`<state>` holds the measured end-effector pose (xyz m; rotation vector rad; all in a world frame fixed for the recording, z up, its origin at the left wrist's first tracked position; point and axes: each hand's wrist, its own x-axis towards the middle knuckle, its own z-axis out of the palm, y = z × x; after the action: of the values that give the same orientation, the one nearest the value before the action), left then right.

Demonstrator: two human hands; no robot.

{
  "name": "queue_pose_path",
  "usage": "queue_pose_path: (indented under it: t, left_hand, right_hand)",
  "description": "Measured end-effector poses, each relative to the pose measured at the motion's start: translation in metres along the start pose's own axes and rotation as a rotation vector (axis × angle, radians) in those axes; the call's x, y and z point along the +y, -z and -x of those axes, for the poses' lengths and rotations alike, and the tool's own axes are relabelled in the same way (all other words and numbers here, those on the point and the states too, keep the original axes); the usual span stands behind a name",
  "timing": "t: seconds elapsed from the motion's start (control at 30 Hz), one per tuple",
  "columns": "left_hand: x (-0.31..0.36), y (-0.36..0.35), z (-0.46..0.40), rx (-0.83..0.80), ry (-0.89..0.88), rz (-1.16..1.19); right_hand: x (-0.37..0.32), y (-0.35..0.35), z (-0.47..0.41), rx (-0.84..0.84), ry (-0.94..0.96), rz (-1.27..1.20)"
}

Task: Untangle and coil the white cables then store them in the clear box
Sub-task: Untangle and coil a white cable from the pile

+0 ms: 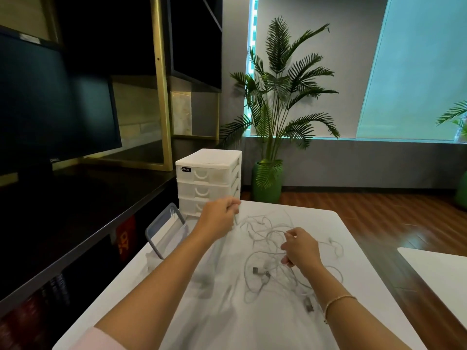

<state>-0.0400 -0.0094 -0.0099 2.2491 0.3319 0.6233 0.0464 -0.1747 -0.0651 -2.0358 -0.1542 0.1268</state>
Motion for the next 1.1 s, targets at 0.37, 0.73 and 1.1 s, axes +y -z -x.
queue_pose_path:
  t: [0.37, 0.73, 1.1]
  left_hand:
    - [-0.02, -0.041, 0.007, -0.064, 0.092, 0.003]
    - [-0.012, -0.036, 0.017, -0.18, 0.207, -0.017]
    - [0.001, -0.039, 0.016, -0.17, 0.186, -0.02]
  right_hand:
    - [-0.043, 0.006, 0.006, -0.11, 0.033, -0.431]
    - [-0.071, 0.024, 0.009, -0.131, 0.078, -0.552]
    - [-0.08, 0.041, 0.02, -0.169, 0.171, -0.611]
